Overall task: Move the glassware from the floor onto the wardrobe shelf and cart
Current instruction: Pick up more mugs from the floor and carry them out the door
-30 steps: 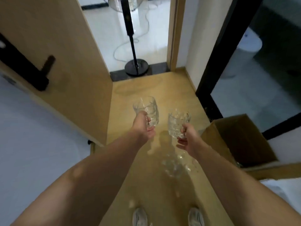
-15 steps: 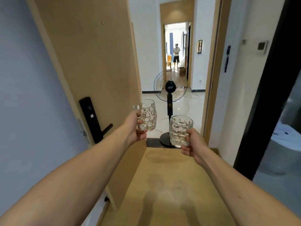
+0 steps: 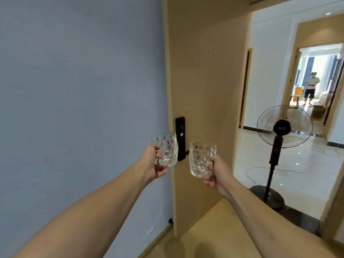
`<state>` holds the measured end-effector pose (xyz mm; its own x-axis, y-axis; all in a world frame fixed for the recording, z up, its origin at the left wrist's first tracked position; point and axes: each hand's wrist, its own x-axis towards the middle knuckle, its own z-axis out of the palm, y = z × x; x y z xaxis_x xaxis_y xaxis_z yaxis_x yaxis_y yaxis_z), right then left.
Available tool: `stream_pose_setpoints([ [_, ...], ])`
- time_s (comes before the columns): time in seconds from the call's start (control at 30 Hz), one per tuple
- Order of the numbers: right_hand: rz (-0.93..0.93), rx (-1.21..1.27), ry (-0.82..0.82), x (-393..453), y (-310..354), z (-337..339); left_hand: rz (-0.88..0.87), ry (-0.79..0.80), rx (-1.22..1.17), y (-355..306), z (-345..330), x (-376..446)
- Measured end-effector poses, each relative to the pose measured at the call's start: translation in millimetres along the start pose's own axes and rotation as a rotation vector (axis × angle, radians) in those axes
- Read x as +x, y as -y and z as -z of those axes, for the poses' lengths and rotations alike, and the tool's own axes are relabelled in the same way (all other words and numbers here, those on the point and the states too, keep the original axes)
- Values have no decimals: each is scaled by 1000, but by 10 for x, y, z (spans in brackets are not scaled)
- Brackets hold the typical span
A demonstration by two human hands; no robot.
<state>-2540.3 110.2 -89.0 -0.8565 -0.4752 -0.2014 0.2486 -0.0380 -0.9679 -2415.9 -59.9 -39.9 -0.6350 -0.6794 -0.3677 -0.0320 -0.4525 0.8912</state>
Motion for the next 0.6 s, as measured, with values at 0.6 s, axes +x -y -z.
stream_pose_setpoints([
  [0.6, -129, -133, 722, -2619, -724, -3672, -239, -622, -225, -399, 4273, -2805],
])
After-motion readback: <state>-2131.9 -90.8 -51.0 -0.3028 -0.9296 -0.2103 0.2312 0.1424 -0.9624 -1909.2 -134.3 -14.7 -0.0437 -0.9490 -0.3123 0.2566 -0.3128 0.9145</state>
